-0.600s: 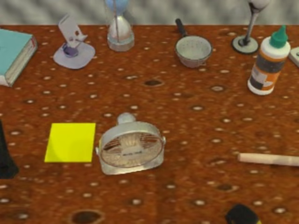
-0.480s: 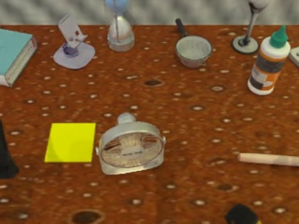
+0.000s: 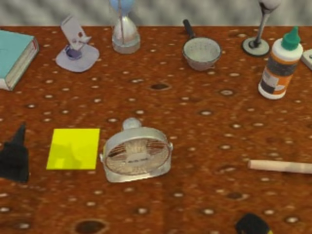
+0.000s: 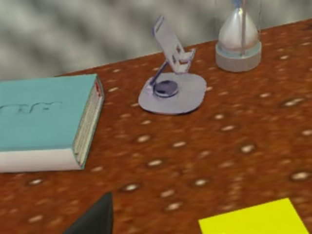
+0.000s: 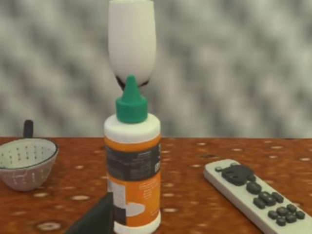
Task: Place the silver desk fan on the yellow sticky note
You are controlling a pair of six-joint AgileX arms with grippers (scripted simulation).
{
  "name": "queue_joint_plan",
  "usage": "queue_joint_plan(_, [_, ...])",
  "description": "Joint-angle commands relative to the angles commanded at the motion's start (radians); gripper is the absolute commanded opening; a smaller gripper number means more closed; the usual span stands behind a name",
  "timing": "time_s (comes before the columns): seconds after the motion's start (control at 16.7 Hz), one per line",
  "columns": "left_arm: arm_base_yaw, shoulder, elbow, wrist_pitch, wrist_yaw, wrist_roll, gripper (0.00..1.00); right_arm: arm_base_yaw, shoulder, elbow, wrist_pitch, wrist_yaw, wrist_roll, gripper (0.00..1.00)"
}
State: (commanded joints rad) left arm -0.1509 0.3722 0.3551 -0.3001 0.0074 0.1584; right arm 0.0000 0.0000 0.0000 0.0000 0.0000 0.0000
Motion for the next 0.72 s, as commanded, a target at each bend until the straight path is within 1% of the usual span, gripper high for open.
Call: queue_joint_plan(0.72, [-0.382, 1.208, 1.022, -0.805, -0.005, 0.417, 1.0, 0.0, 0.0, 0.0, 0.0, 0.0, 0.0, 1.0])
